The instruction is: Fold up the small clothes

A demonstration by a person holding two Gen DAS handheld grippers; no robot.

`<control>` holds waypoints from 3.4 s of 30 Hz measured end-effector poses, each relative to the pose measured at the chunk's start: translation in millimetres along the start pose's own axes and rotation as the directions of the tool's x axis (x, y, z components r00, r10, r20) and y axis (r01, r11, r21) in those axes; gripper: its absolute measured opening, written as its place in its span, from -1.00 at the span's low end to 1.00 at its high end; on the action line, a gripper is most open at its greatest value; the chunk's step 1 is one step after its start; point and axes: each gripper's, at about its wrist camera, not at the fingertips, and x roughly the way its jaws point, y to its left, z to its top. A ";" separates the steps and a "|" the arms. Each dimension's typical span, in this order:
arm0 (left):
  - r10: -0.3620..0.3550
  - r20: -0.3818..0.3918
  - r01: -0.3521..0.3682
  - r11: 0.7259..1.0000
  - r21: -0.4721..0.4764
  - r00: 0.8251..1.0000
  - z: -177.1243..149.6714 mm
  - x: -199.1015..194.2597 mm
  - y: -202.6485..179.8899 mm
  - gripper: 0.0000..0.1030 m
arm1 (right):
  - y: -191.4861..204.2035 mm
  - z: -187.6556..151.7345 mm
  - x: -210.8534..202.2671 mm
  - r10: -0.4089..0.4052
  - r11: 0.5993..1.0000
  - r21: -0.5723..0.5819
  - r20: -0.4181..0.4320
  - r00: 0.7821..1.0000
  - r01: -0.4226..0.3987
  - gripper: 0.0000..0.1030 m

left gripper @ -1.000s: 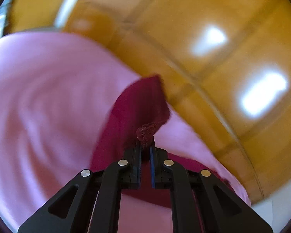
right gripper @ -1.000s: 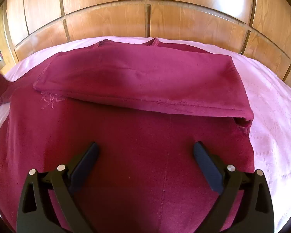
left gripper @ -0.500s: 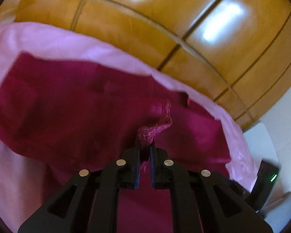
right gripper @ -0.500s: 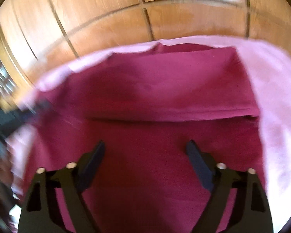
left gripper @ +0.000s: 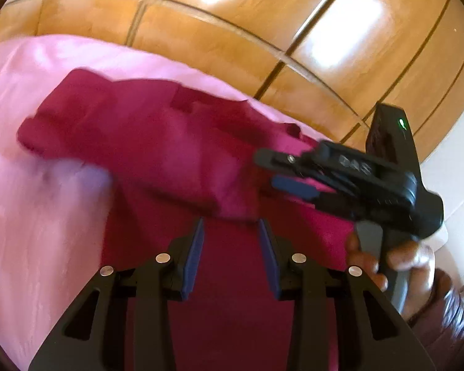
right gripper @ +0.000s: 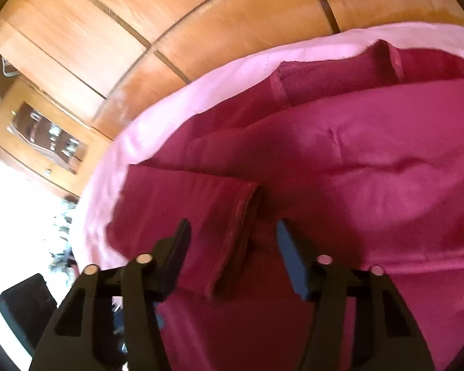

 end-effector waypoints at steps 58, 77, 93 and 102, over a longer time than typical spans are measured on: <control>0.109 0.099 -0.111 0.994 0.019 0.989 128.1 43.5 -18.2 -0.20 | -100.2 33.3 -130.5 -0.362 0.927 0.002 0.257 0.896 0.374 0.07; 0.290 0.029 -0.292 0.953 0.081 0.957 110.1 91.5 5.8 -0.20 | -140.0 15.5 -83.1 -0.517 0.838 -0.042 0.259 0.816 0.544 0.17; 0.350 0.038 -0.351 0.919 0.179 0.936 50.1 61.6 -16.5 -0.03 | -114.5 -34.1 -91.4 -0.521 0.817 -0.137 0.240 0.819 0.560 0.58; 0.341 0.069 -0.348 0.922 0.171 0.937 25.2 24.8 -26.3 -0.03 | -109.6 -35.2 -97.3 -0.530 0.809 -0.134 0.251 0.810 0.572 0.68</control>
